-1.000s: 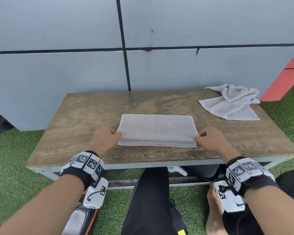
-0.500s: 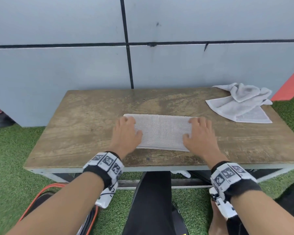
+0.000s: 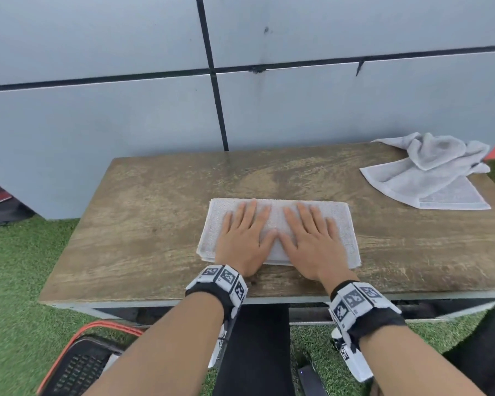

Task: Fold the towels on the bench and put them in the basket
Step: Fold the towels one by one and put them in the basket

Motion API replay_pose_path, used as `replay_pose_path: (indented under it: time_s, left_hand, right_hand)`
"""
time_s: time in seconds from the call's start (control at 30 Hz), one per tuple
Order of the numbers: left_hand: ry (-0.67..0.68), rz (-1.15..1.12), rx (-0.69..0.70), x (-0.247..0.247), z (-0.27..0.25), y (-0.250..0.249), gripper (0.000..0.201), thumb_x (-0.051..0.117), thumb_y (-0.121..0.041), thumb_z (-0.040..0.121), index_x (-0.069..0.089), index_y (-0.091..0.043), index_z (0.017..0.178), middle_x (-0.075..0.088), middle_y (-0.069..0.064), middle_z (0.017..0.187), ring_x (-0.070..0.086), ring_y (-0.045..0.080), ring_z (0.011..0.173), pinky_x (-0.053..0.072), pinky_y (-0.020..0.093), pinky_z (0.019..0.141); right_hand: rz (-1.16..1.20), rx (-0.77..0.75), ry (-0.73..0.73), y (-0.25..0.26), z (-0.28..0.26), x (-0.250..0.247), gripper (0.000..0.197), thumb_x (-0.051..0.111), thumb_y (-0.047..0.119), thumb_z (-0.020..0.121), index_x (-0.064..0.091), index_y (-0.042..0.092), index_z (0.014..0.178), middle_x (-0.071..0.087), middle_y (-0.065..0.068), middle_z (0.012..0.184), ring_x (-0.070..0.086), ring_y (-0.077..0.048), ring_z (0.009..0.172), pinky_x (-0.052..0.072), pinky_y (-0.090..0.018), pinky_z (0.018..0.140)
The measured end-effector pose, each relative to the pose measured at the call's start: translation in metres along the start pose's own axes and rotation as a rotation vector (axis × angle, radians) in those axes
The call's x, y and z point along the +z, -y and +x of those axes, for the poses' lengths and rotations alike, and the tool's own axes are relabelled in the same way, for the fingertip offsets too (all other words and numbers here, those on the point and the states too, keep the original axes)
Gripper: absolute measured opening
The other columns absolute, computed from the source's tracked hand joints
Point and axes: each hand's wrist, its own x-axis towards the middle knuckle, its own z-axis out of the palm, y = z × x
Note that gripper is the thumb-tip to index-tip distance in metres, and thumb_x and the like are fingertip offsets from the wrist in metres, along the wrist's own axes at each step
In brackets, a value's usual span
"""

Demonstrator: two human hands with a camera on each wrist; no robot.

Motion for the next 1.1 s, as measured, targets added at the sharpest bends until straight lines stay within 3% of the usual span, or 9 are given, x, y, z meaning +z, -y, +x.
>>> replay_pose_path:
  time_s: [0.23, 0.4, 0.57, 0.93, 1.1]
  left_hand:
    - [-0.018, -0.014, -0.074, 0.002, 0.004, 0.007, 0.069, 0.014, -0.069, 0.096, -0.001, -0.042, 0.158, -0.009, -0.008, 0.168, -0.013, 0.014, 0.154, -0.006, 0.043, 0.125]
    - [-0.021, -0.011, -0.122, -0.006, 0.000, 0.023, 0.064, 0.013, -0.060, 0.101, -0.003, -0.038, 0.159, -0.010, -0.007, 0.168, -0.013, 0.014, 0.154, -0.007, 0.042, 0.126]
    - [-0.044, 0.001, -0.188, -0.010, -0.008, 0.030, 0.065, 0.011, -0.061, 0.101, -0.001, -0.037, 0.159, -0.007, -0.007, 0.168, -0.013, 0.013, 0.154, -0.011, 0.048, 0.124]
    - [0.078, -0.003, -0.228, -0.019, -0.018, 0.031, 0.072, 0.009, -0.068, 0.097, -0.009, -0.035, 0.159, -0.016, -0.004, 0.167, -0.020, 0.013, 0.152, -0.015, 0.052, 0.121]
    - [0.141, -0.013, -0.266, -0.022, -0.025, 0.033, 0.076, 0.009, -0.073, 0.095, -0.014, -0.036, 0.157, -0.024, -0.003, 0.165, -0.024, 0.014, 0.151, -0.017, 0.053, 0.120]
  right_hand:
    - [0.042, 0.077, -0.055, -0.018, -0.002, -0.002, 0.062, 0.009, 0.056, 0.104, -0.006, 0.036, 0.160, -0.016, 0.006, 0.168, -0.018, -0.015, 0.154, -0.010, -0.042, 0.124]
    - [0.033, 0.117, -0.073, -0.026, -0.003, -0.003, 0.063, 0.006, 0.055, 0.103, -0.008, 0.033, 0.160, -0.015, 0.005, 0.168, -0.017, -0.016, 0.154, -0.007, -0.044, 0.125]
    - [0.094, 0.184, -0.082, -0.044, -0.007, -0.003, 0.060, 0.007, 0.051, 0.105, -0.007, 0.033, 0.160, -0.014, 0.007, 0.168, -0.015, -0.017, 0.154, -0.002, -0.046, 0.126]
    - [0.125, 0.273, 0.002, -0.062, -0.029, -0.008, 0.060, 0.002, 0.056, 0.103, -0.015, 0.038, 0.158, -0.014, 0.008, 0.168, -0.013, -0.019, 0.155, -0.004, -0.049, 0.124]
    - [0.073, 0.296, 0.075, -0.057, -0.037, -0.021, 0.058, 0.012, 0.049, 0.106, -0.008, 0.037, 0.159, -0.007, 0.001, 0.169, -0.007, -0.027, 0.155, 0.002, -0.054, 0.123]
